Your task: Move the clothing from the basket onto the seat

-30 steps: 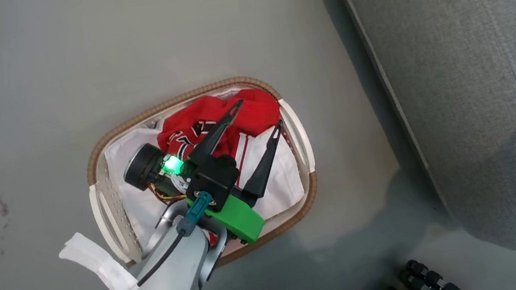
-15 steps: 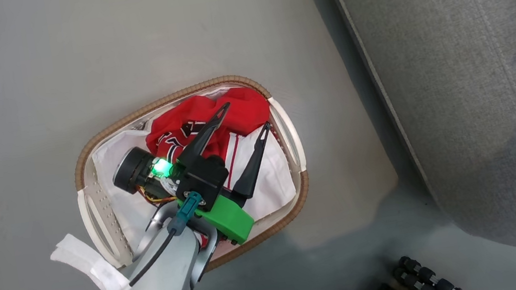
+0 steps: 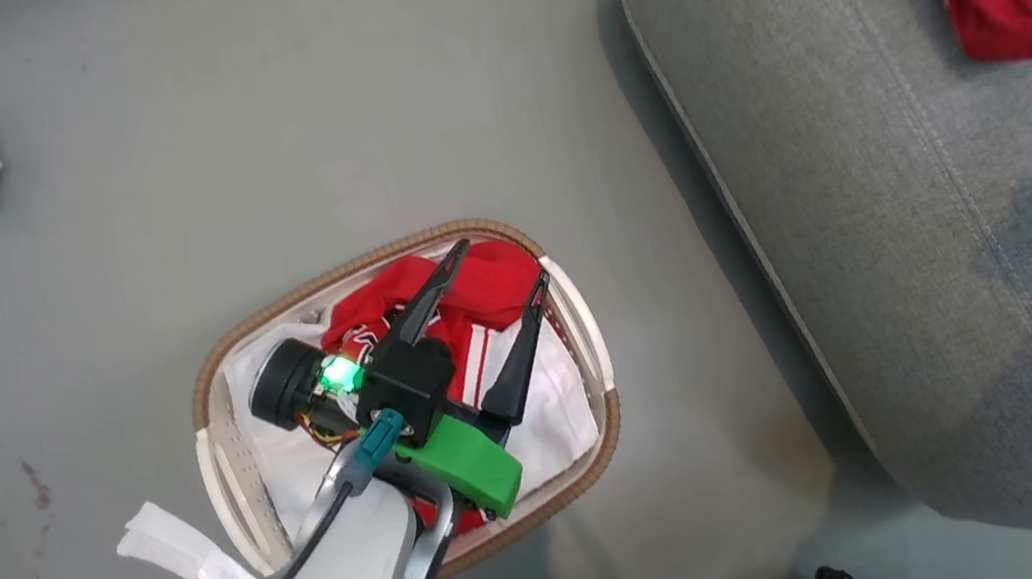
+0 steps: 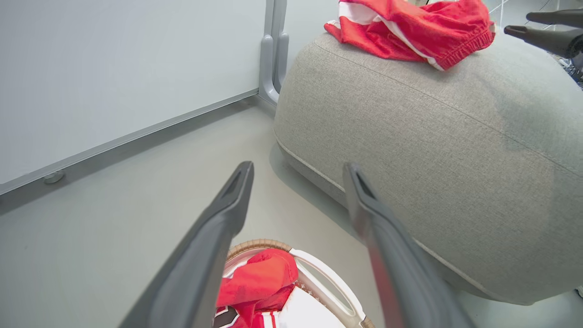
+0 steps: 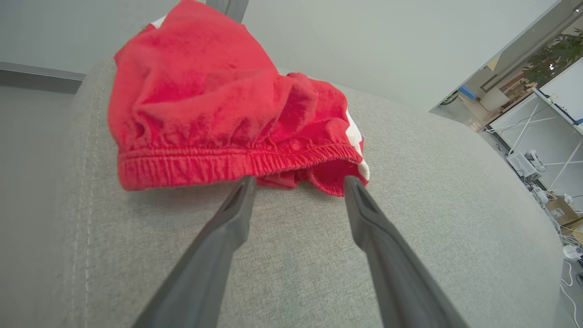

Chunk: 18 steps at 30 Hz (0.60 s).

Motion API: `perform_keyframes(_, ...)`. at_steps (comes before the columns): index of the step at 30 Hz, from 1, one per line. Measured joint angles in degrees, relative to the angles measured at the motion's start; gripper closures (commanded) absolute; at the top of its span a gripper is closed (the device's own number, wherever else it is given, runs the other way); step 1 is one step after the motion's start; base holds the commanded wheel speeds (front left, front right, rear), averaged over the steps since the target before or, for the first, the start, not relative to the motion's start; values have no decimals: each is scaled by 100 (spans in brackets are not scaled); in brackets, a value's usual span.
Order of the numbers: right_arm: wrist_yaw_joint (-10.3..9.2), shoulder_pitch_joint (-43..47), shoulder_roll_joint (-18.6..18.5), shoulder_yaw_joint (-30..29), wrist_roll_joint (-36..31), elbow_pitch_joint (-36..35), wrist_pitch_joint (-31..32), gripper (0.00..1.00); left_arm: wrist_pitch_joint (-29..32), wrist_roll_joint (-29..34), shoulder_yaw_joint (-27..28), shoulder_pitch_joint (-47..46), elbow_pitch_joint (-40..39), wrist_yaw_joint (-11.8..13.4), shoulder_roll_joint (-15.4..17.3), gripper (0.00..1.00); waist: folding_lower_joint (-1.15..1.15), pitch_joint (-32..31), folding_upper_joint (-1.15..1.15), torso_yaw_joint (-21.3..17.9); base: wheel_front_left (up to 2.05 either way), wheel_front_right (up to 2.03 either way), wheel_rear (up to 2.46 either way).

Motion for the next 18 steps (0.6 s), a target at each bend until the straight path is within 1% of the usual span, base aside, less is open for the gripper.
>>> perform_keyframes(4,0,220,-88,162,0,-35,0,0,0,-78,126,211,-20,0,-59,0,0,-320,0,56,0,0,0)
perform_keyframes(7,0,266,-215,282,51,-65,0,0,1,-126,350,391,-65,0,-134,0,0,-622,0,126,0,0,0)
perform_keyframes(11,0,270,-293,425,101,-94,0,0,0,-154,625,625,-132,0,-215,0,0,-973,0,239,0,0,0)
perform_keyframes(15,0,225,-301,719,182,-102,0,0,0,-180,1040,866,-219,1,-260,0,0,-1334,0,392,0,0,0)
perform_keyframes(18,0,131,-157,1016,313,-68,0,0,0,-227,1382,1063,-267,3,-294,0,0,-1580,0,515,0,0,0)
